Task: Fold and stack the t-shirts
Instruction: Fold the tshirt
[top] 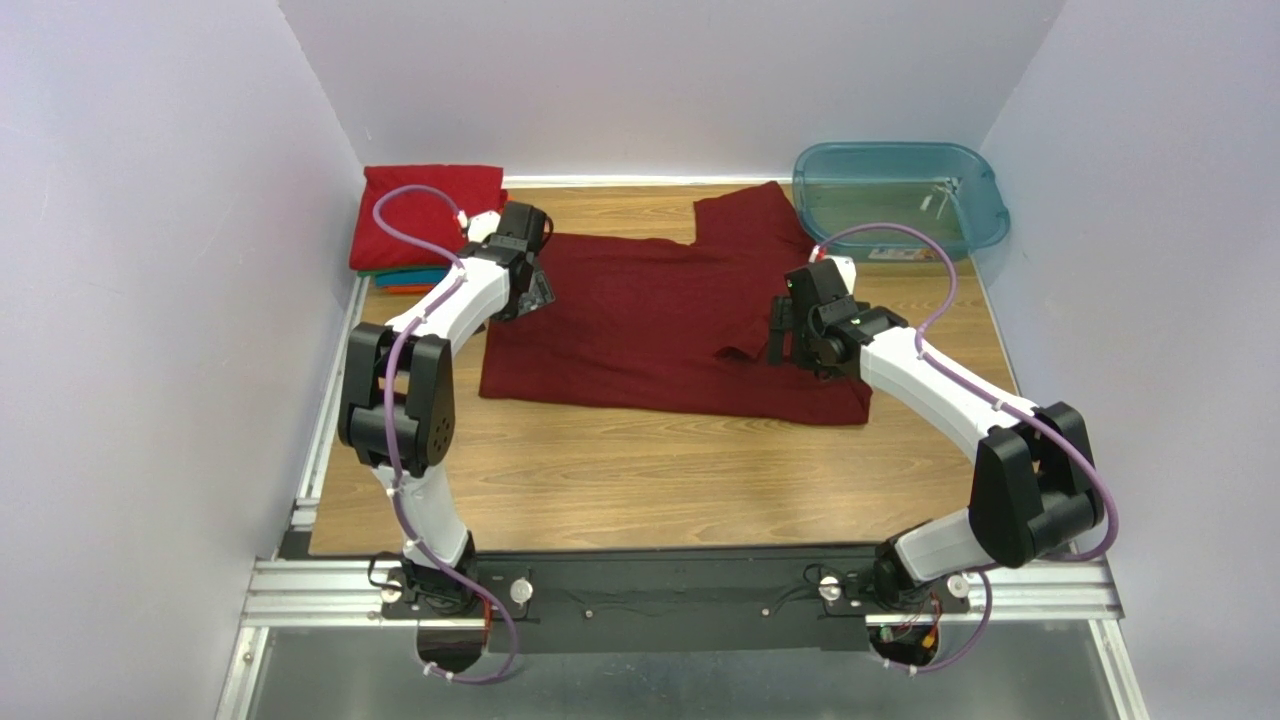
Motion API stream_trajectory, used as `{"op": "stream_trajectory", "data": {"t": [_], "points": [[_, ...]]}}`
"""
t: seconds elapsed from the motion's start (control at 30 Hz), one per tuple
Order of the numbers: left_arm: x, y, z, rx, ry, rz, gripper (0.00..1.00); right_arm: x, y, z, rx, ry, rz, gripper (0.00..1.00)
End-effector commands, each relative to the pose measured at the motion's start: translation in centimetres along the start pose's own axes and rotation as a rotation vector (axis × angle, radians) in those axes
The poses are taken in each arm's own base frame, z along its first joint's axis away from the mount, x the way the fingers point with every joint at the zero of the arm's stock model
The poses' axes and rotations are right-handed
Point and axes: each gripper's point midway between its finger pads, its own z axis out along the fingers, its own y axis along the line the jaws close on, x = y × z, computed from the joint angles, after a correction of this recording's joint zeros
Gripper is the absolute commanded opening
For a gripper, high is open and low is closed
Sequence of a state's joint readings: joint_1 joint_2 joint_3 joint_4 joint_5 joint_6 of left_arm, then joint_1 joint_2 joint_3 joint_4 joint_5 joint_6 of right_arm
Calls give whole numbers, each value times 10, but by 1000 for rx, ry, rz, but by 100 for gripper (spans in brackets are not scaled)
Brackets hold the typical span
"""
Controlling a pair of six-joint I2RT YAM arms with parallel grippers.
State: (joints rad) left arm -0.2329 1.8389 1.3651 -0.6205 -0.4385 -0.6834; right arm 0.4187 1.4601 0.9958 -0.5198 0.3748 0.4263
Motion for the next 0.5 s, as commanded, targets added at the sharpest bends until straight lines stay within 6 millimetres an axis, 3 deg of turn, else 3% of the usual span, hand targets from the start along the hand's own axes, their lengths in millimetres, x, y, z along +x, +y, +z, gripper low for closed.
{"op": "stream_trajectory", "data": {"t": [0.0,0.07,0.1,0.17,0.3,0.47], "points": [[-29,1,-15,-13,-68,-36,98,0,10,-5,-65,-2,8,100],[-38,-7,-28,49,-97,-64,98,3,16,-3,-96,14,6,100],[-29,-12,-30,101,-73,-61,98,3,21,-3,-117,15,9,100],[-33,-27,-44,212,-107,-74,98,9,35,-1,-185,53,18,100],[5,-45,-46,326,-46,-53,98,16,59,9,-274,99,61,100],[58,-61,-34,394,46,26,98,7,74,29,-277,101,87,100]]}}
